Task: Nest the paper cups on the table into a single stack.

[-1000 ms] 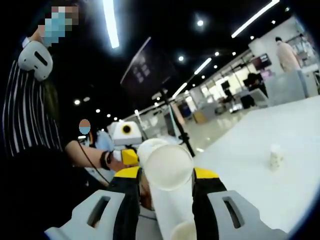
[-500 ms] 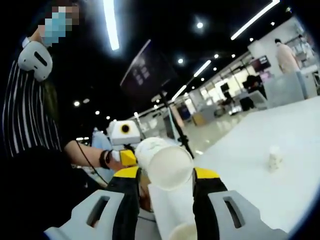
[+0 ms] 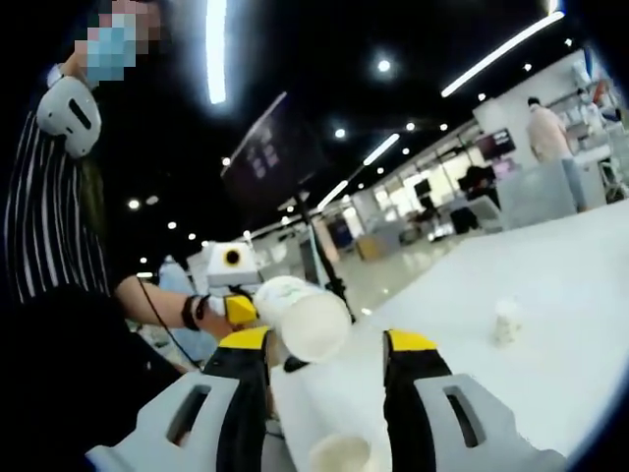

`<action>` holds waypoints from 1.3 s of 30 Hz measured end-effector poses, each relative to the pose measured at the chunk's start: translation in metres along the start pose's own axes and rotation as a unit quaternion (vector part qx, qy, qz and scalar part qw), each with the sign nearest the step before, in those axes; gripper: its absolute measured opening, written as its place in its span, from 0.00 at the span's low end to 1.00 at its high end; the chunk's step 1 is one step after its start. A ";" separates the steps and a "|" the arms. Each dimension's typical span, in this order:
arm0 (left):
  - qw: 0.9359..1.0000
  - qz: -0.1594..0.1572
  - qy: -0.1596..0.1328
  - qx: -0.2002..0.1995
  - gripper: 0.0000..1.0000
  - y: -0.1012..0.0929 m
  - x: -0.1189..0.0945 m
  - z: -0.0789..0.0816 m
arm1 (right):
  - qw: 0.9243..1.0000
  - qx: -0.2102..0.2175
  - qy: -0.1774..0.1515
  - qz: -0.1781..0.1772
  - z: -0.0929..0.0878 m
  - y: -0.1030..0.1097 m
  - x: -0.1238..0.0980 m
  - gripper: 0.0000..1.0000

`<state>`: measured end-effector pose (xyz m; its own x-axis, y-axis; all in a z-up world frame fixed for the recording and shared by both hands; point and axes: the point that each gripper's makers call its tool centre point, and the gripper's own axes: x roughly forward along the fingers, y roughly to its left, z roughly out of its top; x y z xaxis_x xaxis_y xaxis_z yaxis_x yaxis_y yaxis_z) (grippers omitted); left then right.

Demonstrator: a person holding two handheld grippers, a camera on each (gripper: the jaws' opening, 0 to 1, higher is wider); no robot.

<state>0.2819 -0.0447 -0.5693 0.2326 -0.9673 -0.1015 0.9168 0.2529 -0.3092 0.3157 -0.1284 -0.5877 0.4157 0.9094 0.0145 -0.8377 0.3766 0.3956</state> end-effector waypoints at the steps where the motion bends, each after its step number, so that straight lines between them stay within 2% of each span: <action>1: 1.000 0.000 0.002 0.003 0.00 0.000 0.000 0.000 | 1.000 -0.002 -0.005 -0.011 0.002 -0.004 -0.004 0.44; 7: 0.999 0.014 0.024 0.030 0.00 0.000 -0.003 -0.001 | 0.998 -0.018 -0.017 -0.061 0.009 -0.025 -0.023 0.48; 13: 0.999 0.015 0.039 0.027 0.00 -0.001 -0.003 -0.007 | 0.995 -0.036 -0.014 -0.095 0.011 -0.039 -0.038 0.52; 16: 0.998 0.016 0.050 0.033 0.00 -0.002 -0.003 -0.009 | 0.993 -0.042 -0.007 -0.110 0.010 -0.045 -0.041 0.55; 20: 0.996 0.018 0.077 0.041 0.00 -0.001 -0.002 -0.015 | 0.991 -0.067 0.022 -0.116 0.006 -0.047 -0.040 0.59; 23: 0.994 0.014 0.098 0.047 0.00 -0.003 -0.002 -0.020 | 0.989 -0.076 0.039 -0.121 0.003 -0.050 -0.036 0.67; 25: 0.992 0.012 0.114 0.043 0.00 -0.004 -0.002 -0.024 | 0.986 -0.074 0.049 -0.138 0.002 -0.054 -0.036 0.80; 27: 0.991 0.011 0.124 0.046 0.00 -0.006 -0.002 -0.026 | 0.986 -0.074 0.037 -0.147 0.006 -0.057 -0.037 0.87; 30: 0.990 0.017 0.133 0.048 0.00 -0.004 -0.003 -0.029 | 0.984 -0.076 0.033 -0.155 0.009 -0.060 -0.039 0.89; 32: 0.987 0.025 0.151 0.047 0.00 -0.001 -0.004 -0.035 | 0.981 -0.080 0.034 -0.171 0.009 -0.067 -0.042 0.93; 39: 0.980 0.020 0.184 0.069 0.00 -0.005 -0.003 -0.042 | 0.976 -0.092 0.039 -0.193 0.006 -0.076 -0.051 1.00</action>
<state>0.2628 -0.0423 -0.6066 0.1590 -0.8771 -0.4531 0.9507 0.2598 -0.1693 0.3608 -0.2046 -0.6127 0.6904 0.7018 -0.1755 -0.6767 0.7123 0.1862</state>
